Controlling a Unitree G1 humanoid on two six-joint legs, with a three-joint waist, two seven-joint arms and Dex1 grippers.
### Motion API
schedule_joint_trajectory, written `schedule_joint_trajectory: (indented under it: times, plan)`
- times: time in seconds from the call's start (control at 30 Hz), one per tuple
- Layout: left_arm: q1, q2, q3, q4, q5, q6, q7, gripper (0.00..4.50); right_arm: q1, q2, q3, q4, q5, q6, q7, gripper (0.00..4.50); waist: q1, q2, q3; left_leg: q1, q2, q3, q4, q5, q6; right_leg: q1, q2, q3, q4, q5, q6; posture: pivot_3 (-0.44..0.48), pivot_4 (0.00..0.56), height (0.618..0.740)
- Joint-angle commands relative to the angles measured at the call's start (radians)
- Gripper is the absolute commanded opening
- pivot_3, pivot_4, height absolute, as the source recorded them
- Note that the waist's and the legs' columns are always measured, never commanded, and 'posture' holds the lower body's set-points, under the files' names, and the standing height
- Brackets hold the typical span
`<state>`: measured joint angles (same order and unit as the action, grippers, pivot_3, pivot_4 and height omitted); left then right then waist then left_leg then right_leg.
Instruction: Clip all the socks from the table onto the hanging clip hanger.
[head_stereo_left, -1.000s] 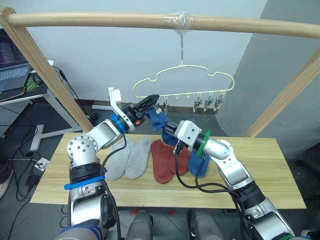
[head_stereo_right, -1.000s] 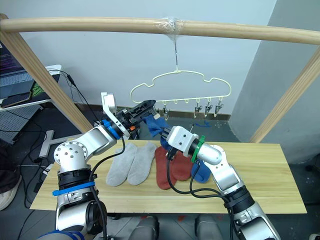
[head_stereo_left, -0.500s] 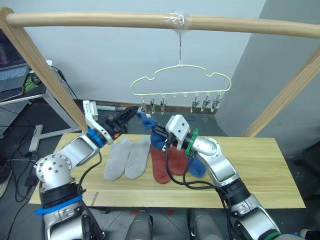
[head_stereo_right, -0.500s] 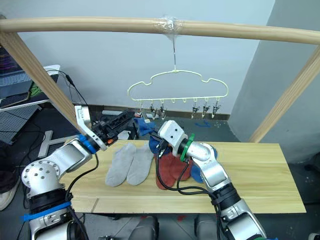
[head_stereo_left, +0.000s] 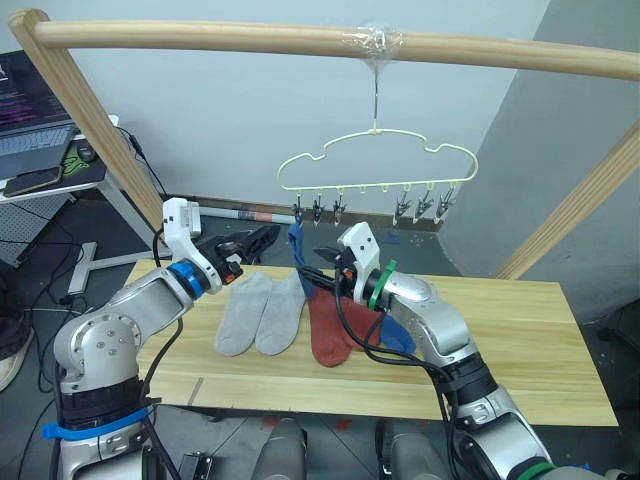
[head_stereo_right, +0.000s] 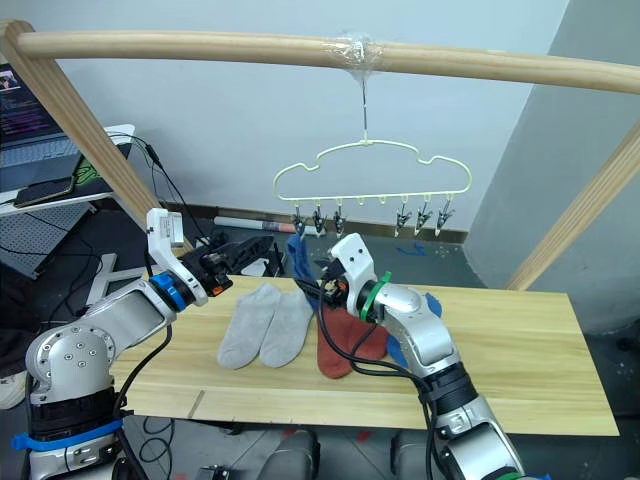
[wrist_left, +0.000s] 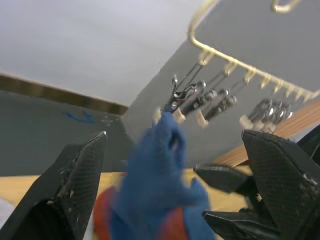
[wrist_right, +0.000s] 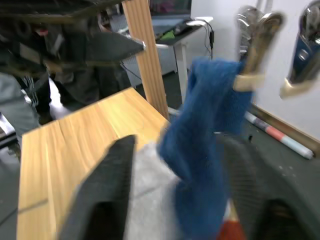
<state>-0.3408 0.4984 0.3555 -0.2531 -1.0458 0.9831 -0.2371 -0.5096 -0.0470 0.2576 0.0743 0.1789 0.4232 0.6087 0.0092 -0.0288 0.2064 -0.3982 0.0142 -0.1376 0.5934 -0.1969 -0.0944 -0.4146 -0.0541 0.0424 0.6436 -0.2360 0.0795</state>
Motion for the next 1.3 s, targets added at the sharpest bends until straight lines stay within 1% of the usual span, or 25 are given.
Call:
schedule_joint_trajectory:
  times: [0.03, 0.07, 0.1, 0.17, 0.2, 0.23, 0.27, 0.37, 0.47, 0.6, 0.63, 0.73, 0.83, 0.97, 1.07, 1.3]
  plan:
    - [0.023, 0.023, -0.019, -0.072, 0.044, -0.045, -0.036, 4.5, 0.025, -0.007, 0.001, -0.067, 0.019, 0.004, 0.009, 3.97, -0.001, 0.0, 0.0, 0.0, 0.0, 0.0, 0.0, 0.0, 0.0, -0.001, 0.0, 0.0, 0.0, 0.0, 0.0, 0.144, 0.163, 0.74]
    - [0.044, 0.036, -0.065, -0.116, 0.099, -0.078, -0.053, 4.5, 0.046, -0.016, -0.007, -0.084, 0.011, 0.005, -0.007, 4.32, -0.002, 0.0, 0.0, -0.001, 0.0, 0.0, 0.0, 0.0, 0.0, -0.001, 0.0, 0.0, 0.0, 0.0, 0.0, 0.144, 0.163, 0.74]
    - [0.06, 0.045, -0.097, -0.147, 0.139, -0.103, -0.067, 4.5, 0.06, -0.021, -0.011, -0.097, 0.005, 0.006, -0.021, 4.46, -0.003, 0.0, 0.0, -0.001, 0.0, 0.0, -0.001, 0.0, 0.0, -0.001, 0.0, 0.0, 0.0, 0.0, 0.0, 0.133, 0.162, 0.74]
    - [0.07, -0.003, -0.164, -0.172, 0.219, -0.173, -0.045, 4.5, 0.089, -0.056, -0.02, -0.129, -0.017, -0.011, -0.035, 4.46, -0.001, 0.0, 0.0, -0.001, 0.0, 0.001, -0.001, 0.0, 0.0, -0.002, 0.0, 0.001, 0.0, 0.0, 0.0, 0.125, 0.162, 0.74]
    - [0.064, -0.028, -0.214, -0.16, 0.293, -0.239, -0.036, 4.5, 0.104, -0.081, -0.033, -0.158, -0.01, -0.009, -0.028, 4.46, 0.003, 0.0, 0.0, -0.002, 0.0, 0.002, 0.0, 0.0, 0.0, -0.002, -0.001, 0.001, 0.0, 0.0, 0.0, 0.125, 0.162, 0.74]
    - [0.059, -0.07, -0.25, -0.141, 0.359, -0.311, -0.019, 4.1, 0.119, -0.106, -0.054, -0.2, 0.007, 0.004, -0.021, 4.5, 0.009, 0.0, 0.0, -0.002, 0.0, 0.001, 0.0, 0.0, 0.0, -0.002, -0.001, 0.001, 0.0, 0.0, 0.0, 0.116, 0.158, 0.74]
    - [0.059, -0.097, -0.27, -0.127, 0.405, -0.362, -0.013, 3.9, 0.129, -0.121, -0.066, -0.229, 0.022, 0.016, -0.018, 4.5, 0.013, 0.0, 0.0, -0.002, -0.001, 0.002, 0.001, 0.0, 0.0, -0.002, -0.001, 0.001, -0.001, 0.0, 0.0, 0.108, 0.156, 0.74]
    - [0.05, -0.131, -0.361, -0.096, 0.562, -0.489, -0.016, 2.98, 0.156, -0.162, -0.104, -0.308, 0.062, 0.048, -0.011, 4.5, 0.013, 0.0, 0.0, -0.002, -0.001, 0.002, 0.001, 0.0, 0.0, -0.002, -0.001, 0.002, 0.0, 0.0, 0.0, 0.102, 0.154, 0.74]
    - [0.038, -0.173, -0.403, -0.036, 0.662, -0.572, 0.009, 2.11, 0.168, -0.192, -0.121, -0.366, 0.084, 0.069, -0.011, 4.5, 0.006, 0.0, 0.0, -0.001, 0.0, 0.002, 0.001, 0.0, 0.0, -0.002, 0.0, 0.002, 0.0, 0.0, 0.0, 0.084, 0.152, 0.74]
    - [0.0, -0.266, -0.45, 0.105, 0.789, -0.71, 0.056, 2.11, 0.166, -0.237, -0.143, -0.454, 0.122, 0.084, 0.01, 4.5, 0.006, 0.0, 0.0, -0.002, 0.0, 0.002, 0.001, 0.0, 0.0, -0.002, 0.0, 0.002, 0.0, 0.001, 0.001, 0.067, 0.151, 0.74]
    - [-0.013, -0.282, -0.465, 0.146, 0.82, -0.749, 0.055, 2.11, 0.159, -0.245, -0.148, -0.467, 0.135, 0.089, 0.013, 4.5, 0.006, 0.0, 0.0, -0.002, -0.001, 0.003, 0.002, 0.0, 0.0, -0.001, 0.0, 0.002, -0.001, 0.003, 0.005, 0.058, 0.149, 0.74]
    - [-0.062, -0.33, -0.481, 0.261, 0.877, -0.829, 0.055, 2.11, 0.13, -0.258, -0.158, -0.477, 0.152, 0.096, 0.01, 4.5, 0.004, 0.0, 0.0, -0.002, -0.001, 0.002, 0.002, 0.0, 0.0, -0.001, 0.0, 0.002, 0.0, 0.003, 0.006, 0.047, 0.151, 0.74]
    - [-0.102, -0.371, -0.469, 0.347, 0.904, -0.879, 0.069, 2.11, 0.103, -0.262, -0.163, -0.467, 0.148, 0.093, -0.009, 4.5, -0.002, 0.0, 0.0, -0.002, -0.001, 0.002, 0.003, 0.0, 0.0, -0.001, 0.0, 0.001, 0.0, 0.003, 0.006, 0.041, 0.152, 0.74]
    - [-0.134, -0.399, -0.45, 0.438, 0.938, -0.934, 0.091, 2.11, 0.086, -0.261, -0.17, -0.464, 0.152, 0.092, -0.023, 4.5, -0.012, 0.0, 0.0, -0.002, -0.001, 0.002, 0.003, 0.0, 0.0, -0.001, 0.0, 0.001, 0.0, 0.004, 0.007, 0.031, 0.153, 0.74]
    - [-0.193, -0.416, -0.431, 0.543, 0.964, -0.989, 0.119, 2.11, 0.069, -0.29, -0.181, -0.469, 0.15, 0.097, -0.013, 4.5, -0.014, 0.0, 0.0, -0.002, -0.001, 0.002, 0.003, 0.0, 0.0, -0.001, 0.0, 0.001, 0.0, 0.004, 0.007, 0.013, 0.155, 0.74]
    - [-0.287, -0.417, -0.394, 0.712, 0.98, -1.081, 0.112, 2.11, 0.056, -0.318, -0.191, -0.462, 0.152, 0.097, -0.023, 4.5, -0.02, 0.0, 0.0, -0.002, -0.001, 0.002, 0.003, 0.0, 0.0, 0.0, 0.0, 0.001, 0.0, 0.005, 0.008, -0.004, 0.156, 0.74]
